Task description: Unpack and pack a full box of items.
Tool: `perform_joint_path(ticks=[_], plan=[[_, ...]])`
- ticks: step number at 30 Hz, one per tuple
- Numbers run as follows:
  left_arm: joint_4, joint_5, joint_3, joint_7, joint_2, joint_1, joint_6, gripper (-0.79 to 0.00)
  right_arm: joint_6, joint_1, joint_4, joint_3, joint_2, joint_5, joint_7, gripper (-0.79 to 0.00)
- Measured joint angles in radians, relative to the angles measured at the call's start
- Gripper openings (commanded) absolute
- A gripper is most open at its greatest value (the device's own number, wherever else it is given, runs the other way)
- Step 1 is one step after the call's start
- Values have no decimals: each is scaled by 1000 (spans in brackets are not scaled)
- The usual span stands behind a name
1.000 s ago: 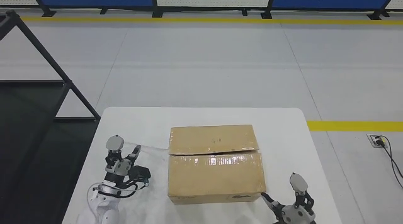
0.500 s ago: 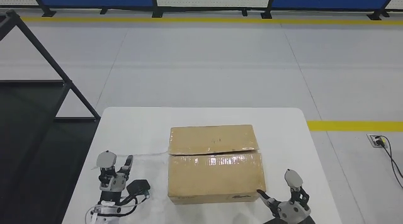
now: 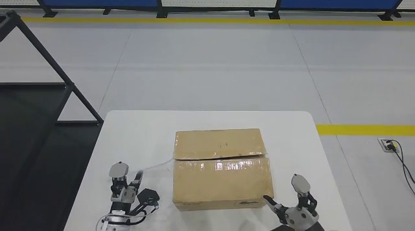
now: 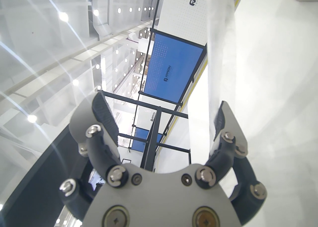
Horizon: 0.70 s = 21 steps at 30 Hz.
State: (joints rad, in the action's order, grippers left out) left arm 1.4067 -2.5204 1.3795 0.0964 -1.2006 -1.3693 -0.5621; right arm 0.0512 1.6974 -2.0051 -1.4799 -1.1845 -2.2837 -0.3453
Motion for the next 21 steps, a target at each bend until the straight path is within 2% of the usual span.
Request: perform_joint_path(ticks=[5, 10, 16, 21], plan=[[-4, -9, -2, 7, -4, -10, -6, 0, 1, 1, 3, -2, 0, 3, -6, 0], [60, -34, 8, 12, -4, -60, -27, 0, -14, -6, -4, -6, 2, -3, -10, 0], [138, -70, 50, -9, 0, -136, -5, 0, -95, -52, -15, -15, 6, -16, 5, 0], [128, -63, 68, -13, -1, -135, 16, 0, -147, -97, -11, -9, 9, -25, 4, 0]])
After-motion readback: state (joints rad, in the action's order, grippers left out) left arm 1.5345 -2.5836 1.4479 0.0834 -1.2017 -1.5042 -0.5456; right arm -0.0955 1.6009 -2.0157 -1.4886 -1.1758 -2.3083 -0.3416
